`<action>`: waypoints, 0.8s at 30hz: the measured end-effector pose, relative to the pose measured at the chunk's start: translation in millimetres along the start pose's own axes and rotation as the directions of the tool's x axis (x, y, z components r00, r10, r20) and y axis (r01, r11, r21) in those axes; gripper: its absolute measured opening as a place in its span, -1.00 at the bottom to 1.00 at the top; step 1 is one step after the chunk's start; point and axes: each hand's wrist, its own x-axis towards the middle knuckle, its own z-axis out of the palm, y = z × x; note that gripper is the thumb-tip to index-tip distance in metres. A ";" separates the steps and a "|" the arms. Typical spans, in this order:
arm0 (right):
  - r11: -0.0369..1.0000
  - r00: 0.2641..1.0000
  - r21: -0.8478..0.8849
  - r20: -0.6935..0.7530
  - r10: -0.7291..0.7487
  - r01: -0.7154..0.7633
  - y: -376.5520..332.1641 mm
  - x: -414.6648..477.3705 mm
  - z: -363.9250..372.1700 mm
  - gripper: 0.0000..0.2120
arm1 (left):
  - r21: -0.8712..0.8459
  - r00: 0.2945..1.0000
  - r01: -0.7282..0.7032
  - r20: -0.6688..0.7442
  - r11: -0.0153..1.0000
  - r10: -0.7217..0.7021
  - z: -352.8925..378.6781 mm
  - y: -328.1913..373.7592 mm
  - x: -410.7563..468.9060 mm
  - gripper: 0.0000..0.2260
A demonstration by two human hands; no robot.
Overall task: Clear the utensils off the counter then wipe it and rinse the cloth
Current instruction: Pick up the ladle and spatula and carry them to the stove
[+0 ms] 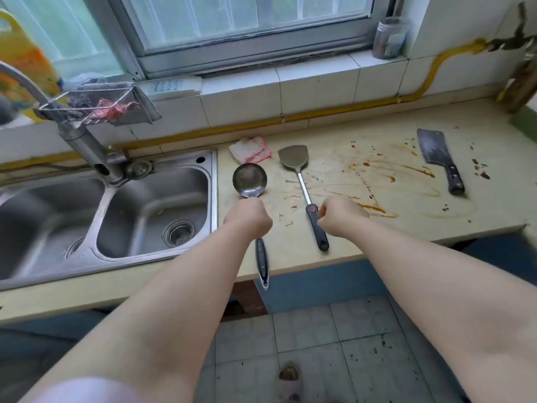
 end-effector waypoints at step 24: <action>0.966 0.976 0.139 0.036 0.214 -0.217 -9.1 43.9 43.5 -0.57 | -0.017 0.987 0.117 0.116 0.993 -0.114 18.0 -33.7 36.9 -0.77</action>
